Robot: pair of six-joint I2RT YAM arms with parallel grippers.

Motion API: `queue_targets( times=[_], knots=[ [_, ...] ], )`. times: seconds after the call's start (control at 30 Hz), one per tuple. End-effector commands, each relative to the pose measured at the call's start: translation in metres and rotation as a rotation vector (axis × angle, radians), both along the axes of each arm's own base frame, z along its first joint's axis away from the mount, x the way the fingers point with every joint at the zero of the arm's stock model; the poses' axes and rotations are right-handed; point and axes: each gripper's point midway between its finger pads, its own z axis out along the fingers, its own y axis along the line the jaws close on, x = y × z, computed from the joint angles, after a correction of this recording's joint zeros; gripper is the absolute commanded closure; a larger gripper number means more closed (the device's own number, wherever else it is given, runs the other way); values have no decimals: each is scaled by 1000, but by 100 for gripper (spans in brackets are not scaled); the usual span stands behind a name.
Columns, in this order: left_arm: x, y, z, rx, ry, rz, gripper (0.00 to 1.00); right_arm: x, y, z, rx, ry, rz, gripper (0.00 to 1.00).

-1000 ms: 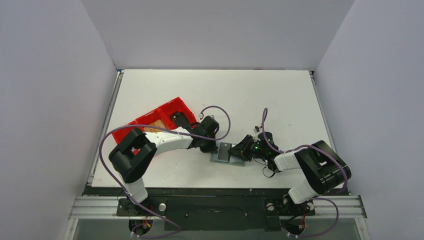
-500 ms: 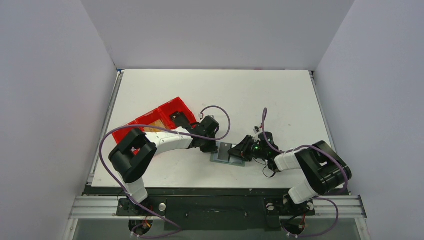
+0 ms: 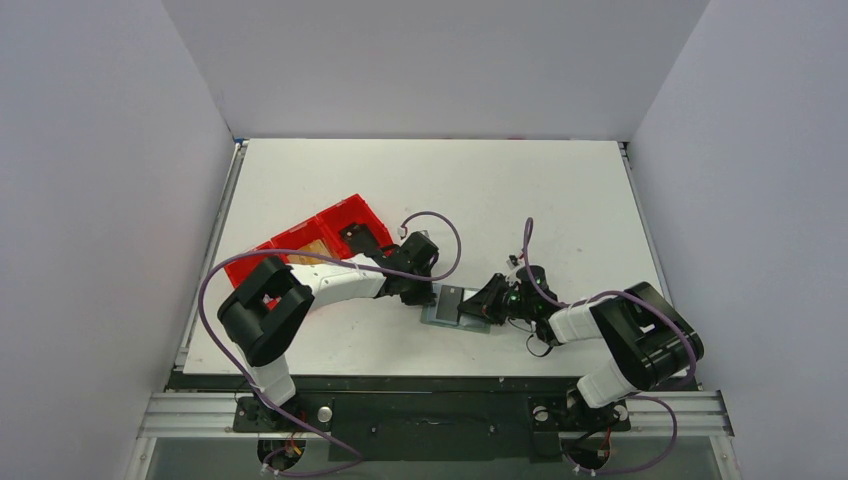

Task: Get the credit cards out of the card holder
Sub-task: Remove the credit card from the card holder.

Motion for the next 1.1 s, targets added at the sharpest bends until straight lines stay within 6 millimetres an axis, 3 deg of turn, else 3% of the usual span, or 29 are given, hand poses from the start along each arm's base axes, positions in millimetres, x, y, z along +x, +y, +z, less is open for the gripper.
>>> queue_targets(
  times=[0.0,0.3,0.57,1.07],
  knots=[
    [-14,21,-30,117,53,3,97,6,1,7,16,-57,0,93],
    [-16,24,-33,129,59,11,97,8,-6,2,5,-56,-26,100],
    [-17,28,-34,139,64,20,97,7,-24,-11,-76,-50,-44,100],
    [-15,27,-30,131,50,11,96,5,-38,-18,-168,-54,-35,100]
  ],
)
